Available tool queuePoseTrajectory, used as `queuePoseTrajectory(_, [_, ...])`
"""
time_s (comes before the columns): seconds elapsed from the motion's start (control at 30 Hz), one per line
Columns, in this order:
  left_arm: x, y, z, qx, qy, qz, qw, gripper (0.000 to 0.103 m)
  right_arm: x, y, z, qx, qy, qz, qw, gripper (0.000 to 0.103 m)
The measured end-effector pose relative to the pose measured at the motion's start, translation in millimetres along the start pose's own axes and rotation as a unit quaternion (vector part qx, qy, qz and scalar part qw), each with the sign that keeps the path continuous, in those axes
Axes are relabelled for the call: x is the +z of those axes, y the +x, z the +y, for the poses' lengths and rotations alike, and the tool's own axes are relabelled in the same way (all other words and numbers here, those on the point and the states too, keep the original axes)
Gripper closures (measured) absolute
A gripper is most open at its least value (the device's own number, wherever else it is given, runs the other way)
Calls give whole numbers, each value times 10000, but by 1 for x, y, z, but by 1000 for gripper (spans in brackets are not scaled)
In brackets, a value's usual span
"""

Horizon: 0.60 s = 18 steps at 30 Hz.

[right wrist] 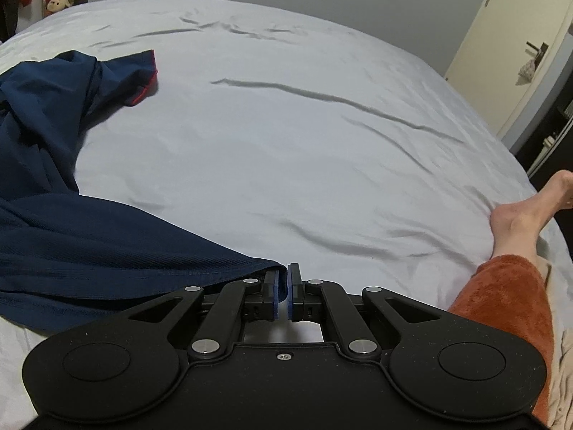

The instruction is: Fold clothes

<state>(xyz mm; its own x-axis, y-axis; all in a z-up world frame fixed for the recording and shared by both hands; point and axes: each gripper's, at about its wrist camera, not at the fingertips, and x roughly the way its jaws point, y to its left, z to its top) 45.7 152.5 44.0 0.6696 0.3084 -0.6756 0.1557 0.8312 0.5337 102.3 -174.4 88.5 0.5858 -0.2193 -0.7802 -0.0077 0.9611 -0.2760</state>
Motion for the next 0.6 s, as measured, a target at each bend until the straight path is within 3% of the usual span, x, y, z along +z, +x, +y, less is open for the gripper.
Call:
queuePoseTrajectory(0.1, [2, -17, -8, -660, 297, -452, 9964, 98, -1, -1, 3, 56, -60, 7, 10000, 101])
queuePoseTrajectory(0.17, [3, -24, -16, -914, 534, -655, 9922, 91, -2, -1, 3, 87, -45, -6, 10000, 101])
queuePoseTrajectory(0.23, [4, -36, -35, -1317, 1002, -944, 9817, 87, -2, -2, 3, 113, -16, -18, 9999, 101])
queuePoseTrajectory(0.37, [4, -44, -63, -1753, 1513, -1068, 9669, 82, -4, -5, 3, 170, 24, -50, 9998, 101])
queuePoseTrajectory(0.47, [3, -47, -83, -1735, 1866, -1009, 9617, 78, -5, -6, 1, 208, 63, -66, 9997, 101])
queuePoseTrajectory(0.6, [2, -43, -97, -1604, 2039, -894, 9616, 78, -6, -5, 0, 281, 117, -52, 9995, 101])
